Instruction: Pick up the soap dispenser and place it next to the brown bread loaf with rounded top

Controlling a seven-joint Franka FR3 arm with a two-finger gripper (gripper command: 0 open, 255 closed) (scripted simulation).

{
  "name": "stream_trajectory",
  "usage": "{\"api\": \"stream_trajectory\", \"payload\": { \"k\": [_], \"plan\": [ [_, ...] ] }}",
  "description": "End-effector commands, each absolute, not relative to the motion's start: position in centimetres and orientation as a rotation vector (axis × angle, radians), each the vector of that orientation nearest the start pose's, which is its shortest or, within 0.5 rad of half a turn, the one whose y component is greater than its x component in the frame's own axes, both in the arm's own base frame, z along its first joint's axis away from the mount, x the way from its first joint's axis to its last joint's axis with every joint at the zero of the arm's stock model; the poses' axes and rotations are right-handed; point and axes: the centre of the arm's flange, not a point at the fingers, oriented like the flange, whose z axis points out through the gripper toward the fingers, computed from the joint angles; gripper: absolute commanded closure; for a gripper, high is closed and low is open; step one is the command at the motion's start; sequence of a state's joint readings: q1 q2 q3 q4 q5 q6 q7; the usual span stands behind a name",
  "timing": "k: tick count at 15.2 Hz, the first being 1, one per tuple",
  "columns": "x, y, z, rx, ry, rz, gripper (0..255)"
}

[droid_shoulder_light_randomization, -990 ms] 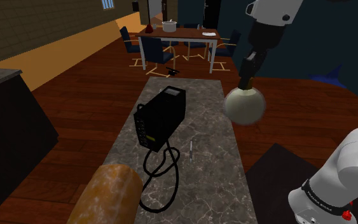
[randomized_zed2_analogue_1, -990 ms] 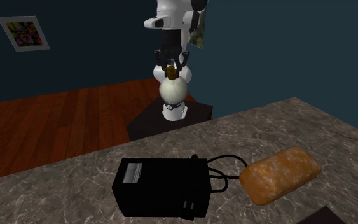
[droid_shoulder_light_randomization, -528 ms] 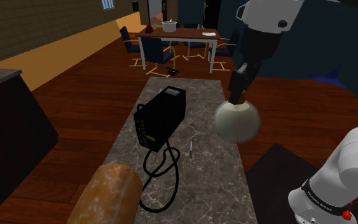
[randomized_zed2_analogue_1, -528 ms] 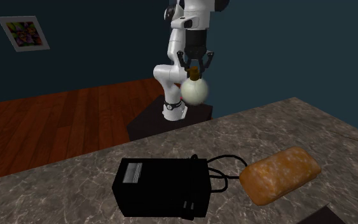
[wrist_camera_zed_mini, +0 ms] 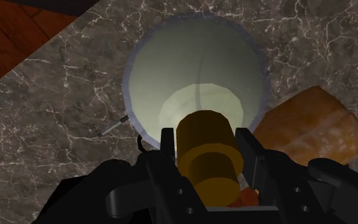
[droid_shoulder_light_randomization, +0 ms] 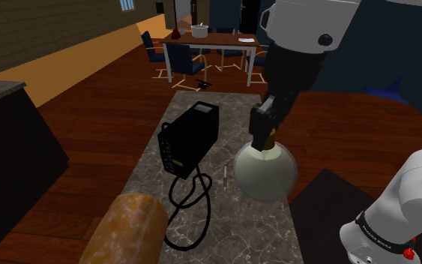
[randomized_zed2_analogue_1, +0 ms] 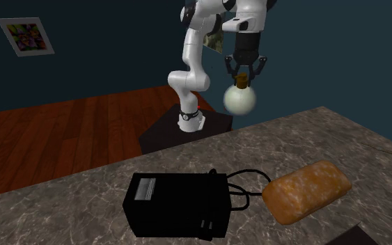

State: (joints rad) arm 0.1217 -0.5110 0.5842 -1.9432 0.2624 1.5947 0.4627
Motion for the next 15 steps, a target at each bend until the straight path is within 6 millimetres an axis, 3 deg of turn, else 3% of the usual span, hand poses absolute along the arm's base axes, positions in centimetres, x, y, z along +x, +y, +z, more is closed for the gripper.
{"api": "stream_trajectory", "payload": {
  "k": [1, 14, 15],
  "plan": [
    [25.3, 36.7, 64.6, -3.086, -0.307, -0.123, 255],
    [19.5, 53.4, 64.7, -3.086, -0.307, -0.123, 255],
    [19.5, 53.4, 64.2, -3.086, -0.307, -0.123, 255]
  ]
}}
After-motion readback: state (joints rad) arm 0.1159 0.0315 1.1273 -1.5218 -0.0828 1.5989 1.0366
